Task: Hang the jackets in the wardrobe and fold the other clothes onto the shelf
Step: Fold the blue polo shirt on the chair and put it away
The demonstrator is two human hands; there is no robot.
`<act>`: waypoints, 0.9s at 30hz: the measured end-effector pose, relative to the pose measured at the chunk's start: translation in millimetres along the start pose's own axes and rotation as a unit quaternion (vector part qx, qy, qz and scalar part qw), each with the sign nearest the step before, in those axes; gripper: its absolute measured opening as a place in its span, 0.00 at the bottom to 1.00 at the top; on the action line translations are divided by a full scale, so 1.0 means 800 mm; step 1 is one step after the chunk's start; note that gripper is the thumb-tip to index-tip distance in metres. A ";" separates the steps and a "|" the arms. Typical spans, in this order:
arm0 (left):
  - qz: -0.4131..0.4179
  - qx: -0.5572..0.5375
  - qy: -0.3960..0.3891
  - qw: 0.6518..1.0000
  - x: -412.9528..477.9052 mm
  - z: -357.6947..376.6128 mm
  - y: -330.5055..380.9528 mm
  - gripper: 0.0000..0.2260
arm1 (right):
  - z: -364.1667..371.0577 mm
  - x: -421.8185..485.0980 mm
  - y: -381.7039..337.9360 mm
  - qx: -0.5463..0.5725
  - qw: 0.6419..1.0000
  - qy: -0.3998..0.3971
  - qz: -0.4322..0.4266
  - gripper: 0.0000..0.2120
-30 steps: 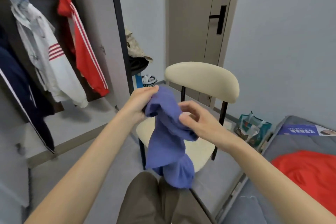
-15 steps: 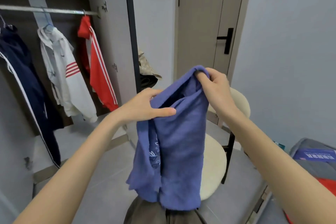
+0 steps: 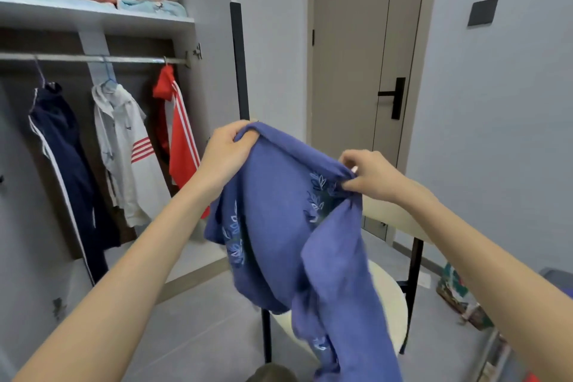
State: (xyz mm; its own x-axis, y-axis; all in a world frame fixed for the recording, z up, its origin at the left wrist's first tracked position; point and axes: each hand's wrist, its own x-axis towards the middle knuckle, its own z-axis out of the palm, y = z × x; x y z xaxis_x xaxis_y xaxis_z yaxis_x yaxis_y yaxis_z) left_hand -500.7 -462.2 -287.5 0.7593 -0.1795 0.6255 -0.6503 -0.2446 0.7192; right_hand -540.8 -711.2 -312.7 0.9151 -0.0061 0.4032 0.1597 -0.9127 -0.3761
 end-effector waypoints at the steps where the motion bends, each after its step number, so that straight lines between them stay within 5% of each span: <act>1: 0.022 0.006 0.009 1.000 0.002 -0.001 0.003 0.12 | 0.003 -0.002 0.004 -0.020 1.000 -0.006 0.014 0.07; 7: 0.017 -0.015 0.113 0.993 0.017 -0.009 0.000 0.11 | 0.017 -0.018 0.029 -0.056 0.995 0.039 0.068 0.06; 18: -0.132 0.071 0.216 0.965 -0.001 -0.052 -0.087 0.10 | 0.018 -0.021 0.035 0.201 0.968 0.117 0.093 0.08; 20: -0.132 0.050 0.257 0.956 -0.013 -0.056 -0.095 0.10 | 0.004 -0.027 0.017 0.353 0.924 0.070 0.128 0.08; 23: -0.093 0.004 0.313 0.945 -0.029 -0.058 -0.088 0.13 | -0.016 -0.043 0.000 0.578 0.808 -0.021 0.111 0.11; 27: -0.022 -0.048 0.329 0.943 -0.038 -0.058 -0.050 0.19 | -0.035 -0.045 -0.011 0.688 0.722 0.005 0.070 0.19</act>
State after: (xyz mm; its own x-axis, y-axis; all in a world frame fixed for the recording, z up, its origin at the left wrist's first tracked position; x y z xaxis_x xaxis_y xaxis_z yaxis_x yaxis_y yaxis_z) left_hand -498.5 -402.6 -321.3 0.6269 0.4656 0.6246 -0.6422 -0.1451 0.7527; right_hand -585.7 -714.3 -300.8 0.9563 -0.0689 0.2841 0.2891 0.3672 -0.8841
